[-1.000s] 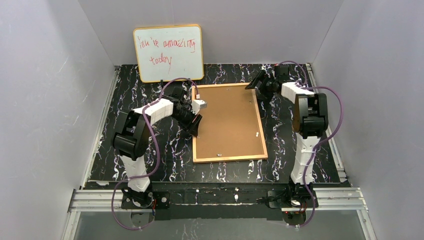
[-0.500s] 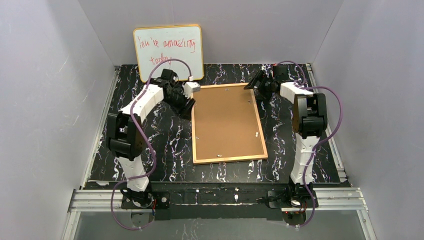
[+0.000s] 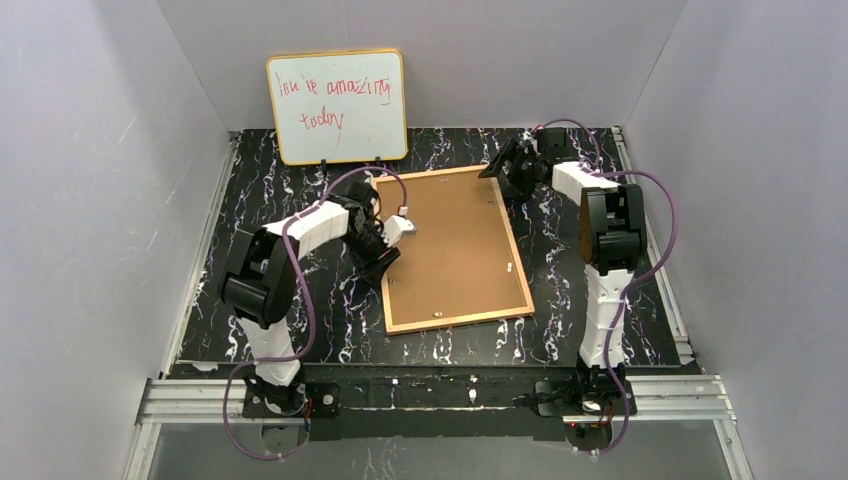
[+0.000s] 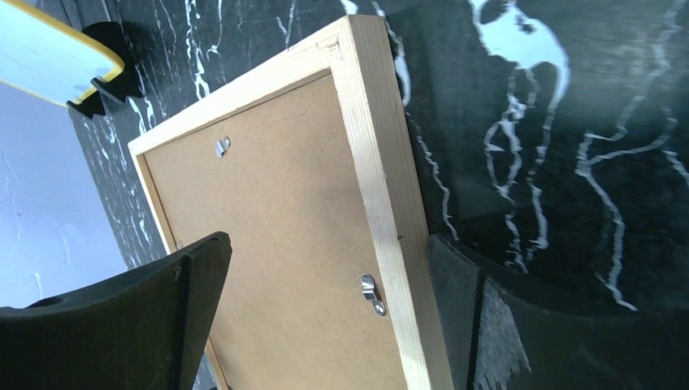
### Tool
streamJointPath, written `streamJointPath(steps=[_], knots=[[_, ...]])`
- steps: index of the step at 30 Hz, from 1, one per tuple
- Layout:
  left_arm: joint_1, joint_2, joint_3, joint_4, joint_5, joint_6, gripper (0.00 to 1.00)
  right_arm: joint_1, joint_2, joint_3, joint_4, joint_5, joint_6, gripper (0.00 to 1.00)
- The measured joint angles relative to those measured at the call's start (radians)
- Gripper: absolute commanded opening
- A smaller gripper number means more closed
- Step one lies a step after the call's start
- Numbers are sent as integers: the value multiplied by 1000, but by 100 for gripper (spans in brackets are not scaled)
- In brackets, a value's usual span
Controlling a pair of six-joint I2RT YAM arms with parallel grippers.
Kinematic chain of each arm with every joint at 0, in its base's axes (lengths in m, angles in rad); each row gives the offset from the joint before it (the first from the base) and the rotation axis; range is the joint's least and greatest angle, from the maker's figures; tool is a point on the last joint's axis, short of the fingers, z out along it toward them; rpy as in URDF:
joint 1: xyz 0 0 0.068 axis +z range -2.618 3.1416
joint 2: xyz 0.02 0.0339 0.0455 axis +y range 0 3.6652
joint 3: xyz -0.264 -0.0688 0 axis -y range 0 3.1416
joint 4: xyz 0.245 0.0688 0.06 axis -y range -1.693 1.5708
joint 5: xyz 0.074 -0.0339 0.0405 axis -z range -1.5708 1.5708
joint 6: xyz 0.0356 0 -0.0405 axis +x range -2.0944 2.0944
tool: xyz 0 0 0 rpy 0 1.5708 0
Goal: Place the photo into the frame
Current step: Adjust the photo frame at the center of the board.
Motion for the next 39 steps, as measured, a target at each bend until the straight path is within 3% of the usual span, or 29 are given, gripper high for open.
streamJointPath(steps=[11,16,21,24,26,30,35,39], knots=[[-262,-41,-50,-73,-27,-26,52,89,69,101,6,-8,-31,96],[-349,-14,-27,-177,111,-18,63,172,134,201,-4,-53,-54,99],[-356,-16,33,-303,218,11,75,266,161,281,-74,-73,-116,99],[-320,-31,82,-269,221,33,81,283,153,290,-154,-107,-126,99],[-278,-45,121,-265,223,36,90,273,140,289,-206,-97,-133,99],[-136,-63,224,-267,237,40,91,198,29,208,-272,-18,-139,99],[90,-64,301,-196,210,9,88,60,-295,-43,-290,98,-130,99],[247,-6,367,-155,185,-32,80,23,-576,-300,-282,148,-120,99]])
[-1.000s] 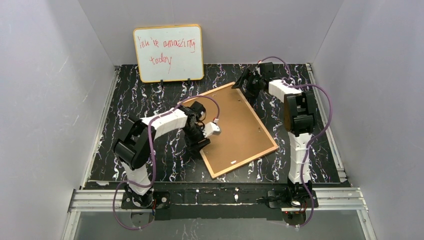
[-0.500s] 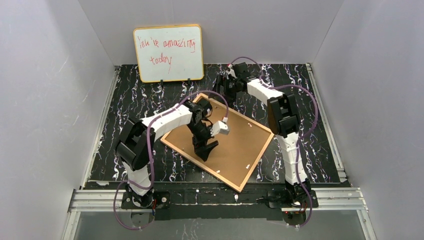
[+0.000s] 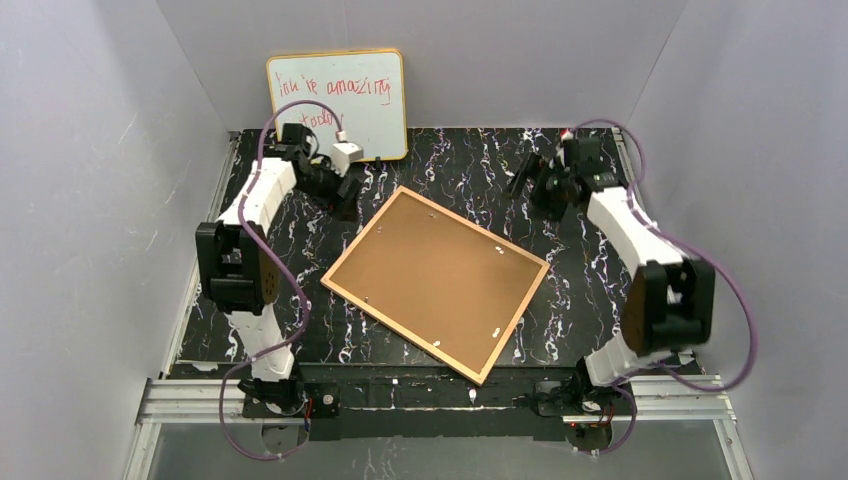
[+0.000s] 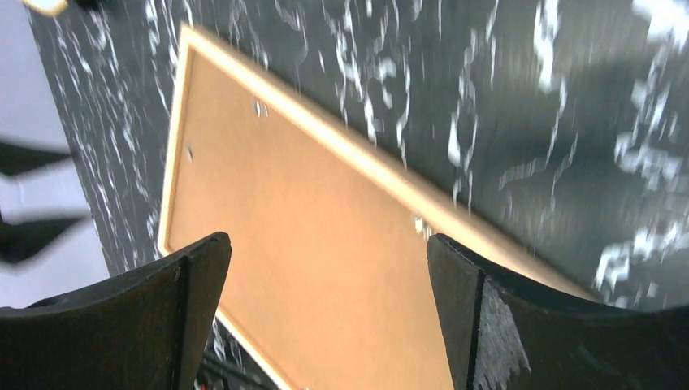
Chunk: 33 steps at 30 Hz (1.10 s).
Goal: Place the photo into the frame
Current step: Adjust the photo frame at the center of the board.
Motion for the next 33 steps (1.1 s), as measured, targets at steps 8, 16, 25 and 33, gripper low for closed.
streamJointPath(steps=[8,16,25,33], knots=[[145,183,36,50,-22,-101,79,26,-342,-421,-105,9,18,99],[132,183,-92,119,-47,-142,71,15,-591,-613,-161,-51,74,99],[135,178,-141,169,-37,-165,56,14,-576,-764,-51,-157,159,99],[135,165,-183,187,13,-172,52,-15,-473,-766,53,-201,172,99]])
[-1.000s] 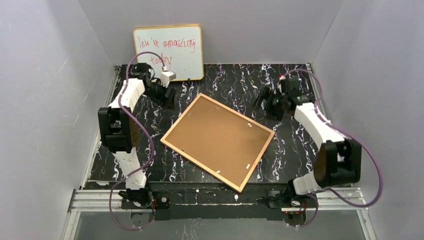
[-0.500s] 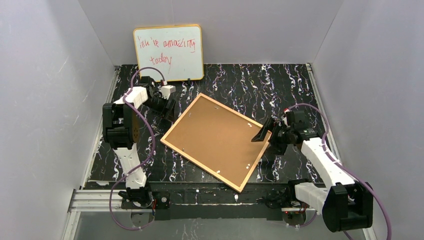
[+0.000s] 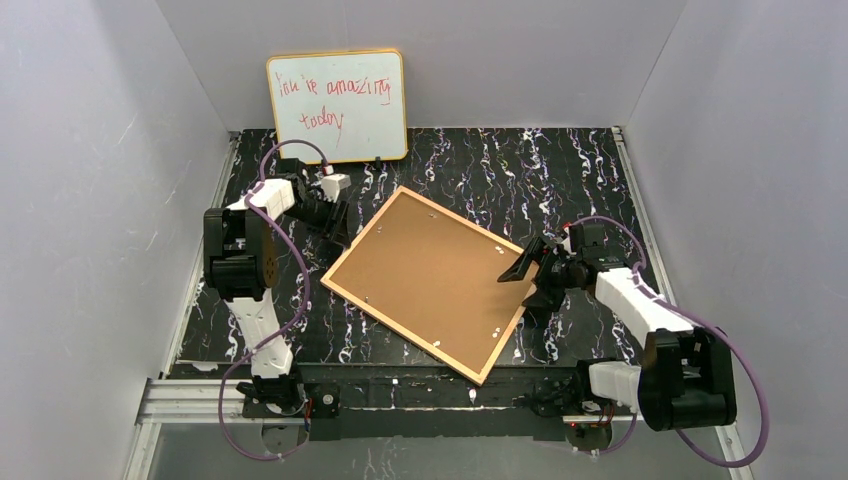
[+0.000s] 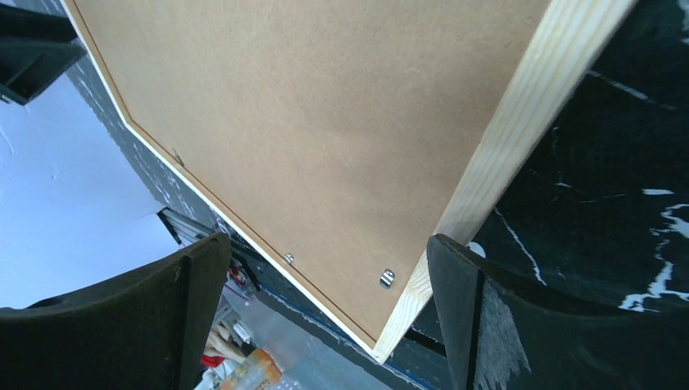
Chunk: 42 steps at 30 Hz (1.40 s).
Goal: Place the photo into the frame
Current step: Adjust the photo frame at the center of the board.
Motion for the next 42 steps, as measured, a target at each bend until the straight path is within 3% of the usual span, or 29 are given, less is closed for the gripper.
streamJointPath(steps=[11,20,27,34,42], knots=[[0,-4,-9,-2,14,1,52,-118,-41,58,-139,18,-125,99],[-1,-4,-2,-33,12,16,49,-148,-1,37,-100,26,-121,99],[-16,-16,-31,-63,17,62,48,-148,225,96,16,17,-83,99],[-48,-81,-119,-140,16,178,47,-161,474,306,100,-3,-52,99],[-61,-101,-170,-254,41,267,47,-165,604,442,158,-23,-45,99]])
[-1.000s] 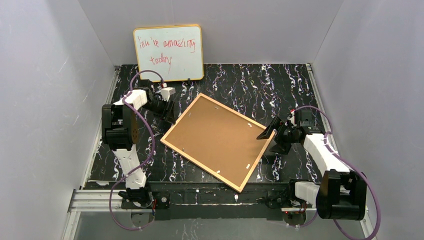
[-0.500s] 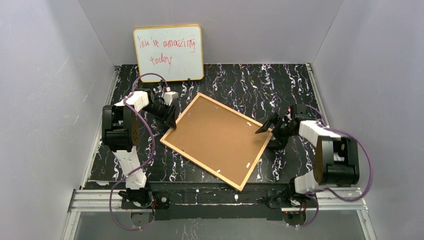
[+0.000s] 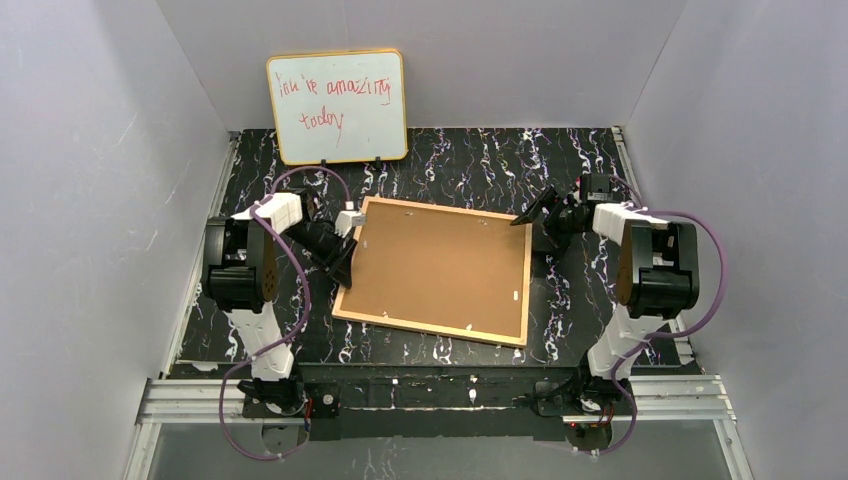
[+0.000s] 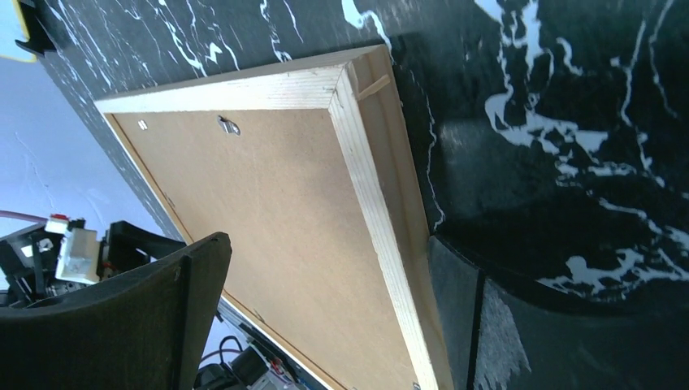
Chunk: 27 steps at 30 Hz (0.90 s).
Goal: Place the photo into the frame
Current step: Adjust the photo frame at the center of the board.
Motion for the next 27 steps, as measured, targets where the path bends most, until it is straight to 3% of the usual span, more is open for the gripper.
streamJointPath(steps=[12,18,22,27], knots=[[-18,-5,-4,-276,95,238,49,-23,37,216,-126,75,-22,99],[38,-4,53,-238,107,160,47,-15,21,279,-129,122,-17,93],[99,19,99,-105,105,14,44,113,24,304,-112,127,-5,84],[101,129,148,4,147,-112,35,387,115,429,-22,62,17,81]])
